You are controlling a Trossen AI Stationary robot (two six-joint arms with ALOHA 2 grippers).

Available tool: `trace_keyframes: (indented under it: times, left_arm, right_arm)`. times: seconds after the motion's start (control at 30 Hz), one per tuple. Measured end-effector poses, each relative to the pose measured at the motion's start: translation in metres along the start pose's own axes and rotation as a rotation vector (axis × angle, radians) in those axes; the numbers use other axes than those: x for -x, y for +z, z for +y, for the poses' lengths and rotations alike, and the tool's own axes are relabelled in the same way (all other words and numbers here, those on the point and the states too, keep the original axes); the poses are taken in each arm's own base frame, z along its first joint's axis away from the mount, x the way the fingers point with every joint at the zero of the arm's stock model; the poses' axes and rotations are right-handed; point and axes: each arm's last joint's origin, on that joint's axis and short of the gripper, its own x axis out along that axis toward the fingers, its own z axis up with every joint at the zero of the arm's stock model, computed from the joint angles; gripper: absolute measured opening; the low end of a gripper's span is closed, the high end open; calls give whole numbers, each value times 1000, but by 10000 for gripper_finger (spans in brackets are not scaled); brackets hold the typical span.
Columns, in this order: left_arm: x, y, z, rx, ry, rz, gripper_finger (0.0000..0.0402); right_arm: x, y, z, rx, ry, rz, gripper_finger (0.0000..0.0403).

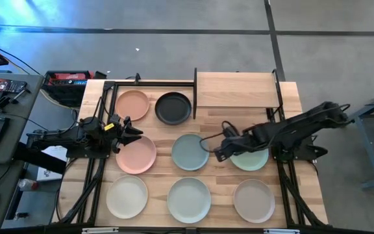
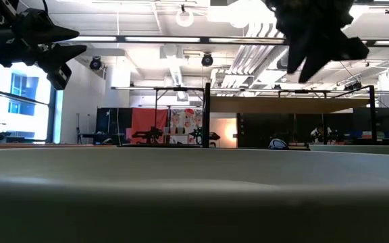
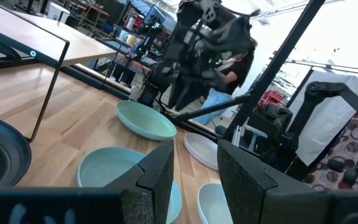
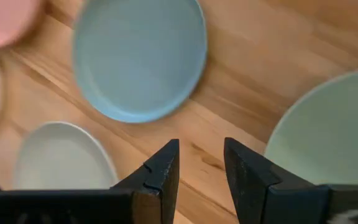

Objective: Place and stack plates onto a shelf
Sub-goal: Put the light green plate on the shelf

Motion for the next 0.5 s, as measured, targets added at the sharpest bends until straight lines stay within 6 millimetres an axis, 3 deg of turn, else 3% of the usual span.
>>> trace_keyframes:
  times: [0.23, 0.5]
  left_arm:
    - [0, 0, 0, 2, 2, -1, 113]
    - [0, 0, 0, 2, 3, -2, 113]
  right_arm:
    - [-30, -7, -1, -41, -151, 70, 108]
    - [-50, -13, -7, -52, -299, 105, 108]
